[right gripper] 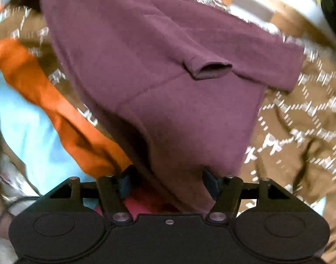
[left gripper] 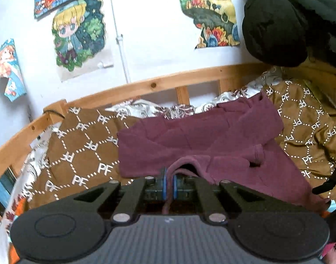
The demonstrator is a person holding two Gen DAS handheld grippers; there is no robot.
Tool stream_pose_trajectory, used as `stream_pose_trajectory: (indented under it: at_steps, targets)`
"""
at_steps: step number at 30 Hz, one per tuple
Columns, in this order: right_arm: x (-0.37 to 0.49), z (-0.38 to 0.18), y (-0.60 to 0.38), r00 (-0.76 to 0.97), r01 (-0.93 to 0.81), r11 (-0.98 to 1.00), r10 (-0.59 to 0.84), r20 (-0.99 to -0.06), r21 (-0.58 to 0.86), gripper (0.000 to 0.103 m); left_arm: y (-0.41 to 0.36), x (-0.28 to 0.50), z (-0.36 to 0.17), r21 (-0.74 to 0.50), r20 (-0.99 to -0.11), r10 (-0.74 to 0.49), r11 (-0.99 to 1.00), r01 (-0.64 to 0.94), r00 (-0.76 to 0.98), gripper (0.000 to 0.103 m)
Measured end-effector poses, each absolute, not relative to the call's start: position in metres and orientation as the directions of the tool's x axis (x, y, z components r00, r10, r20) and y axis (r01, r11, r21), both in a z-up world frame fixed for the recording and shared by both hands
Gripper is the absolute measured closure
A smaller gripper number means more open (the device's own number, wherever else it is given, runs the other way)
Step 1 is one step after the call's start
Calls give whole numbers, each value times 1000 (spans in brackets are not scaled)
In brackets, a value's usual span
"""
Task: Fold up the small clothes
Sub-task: 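Grasp the sweater hem with the left tool and lift it, then carry the gripped hem up over the sweater toward the collar with the left tool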
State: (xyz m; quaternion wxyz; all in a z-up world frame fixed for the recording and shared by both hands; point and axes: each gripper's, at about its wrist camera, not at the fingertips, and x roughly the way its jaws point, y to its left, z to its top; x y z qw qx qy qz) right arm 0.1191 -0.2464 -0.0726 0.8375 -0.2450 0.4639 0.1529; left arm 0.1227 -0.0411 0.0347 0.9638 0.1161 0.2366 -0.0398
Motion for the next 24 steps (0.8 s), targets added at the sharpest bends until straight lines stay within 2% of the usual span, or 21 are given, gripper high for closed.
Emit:
stream_pose_trajectory:
  at_steps: [2, 3, 4, 6, 11, 16, 24]
  targets:
    - [114, -72, -246, 548, -476, 822, 0, -836, -312, 46, -36, 116, 37, 221, -464, -27, 964, 145, 885, 98]
    - [114, -71, -249, 556, -466, 825, -8, -831, -319, 57, -34, 112, 38, 227, -466, -29, 962, 151, 884, 98]
    - [114, -68, -254, 562, -447, 836, -14, -827, -318, 75, -31, 108, 37, 233, -471, -32, 959, 159, 882, 98]
    - [112, -57, -268, 582, -404, 872, 11, -813, -277, 94, -27, 99, 37, 244, -481, -38, 954, 176, 876, 98]
    - [92, -11, -298, 678, -349, 912, 88, -729, -215, 98, -28, 71, 34, 282, -493, -72, 929, 237, 867, 98]
    - [53, 21, -309, 746, -403, 863, 116, -656, -305, 98, -31, 33, 33, 330, -475, -69, 910, 250, 877, 99]
    - [-33, 51, -330, 718, -488, 813, 168, -675, -317, 98, -20, -28, 52, 311, -537, -137, 885, 346, 833, 98]
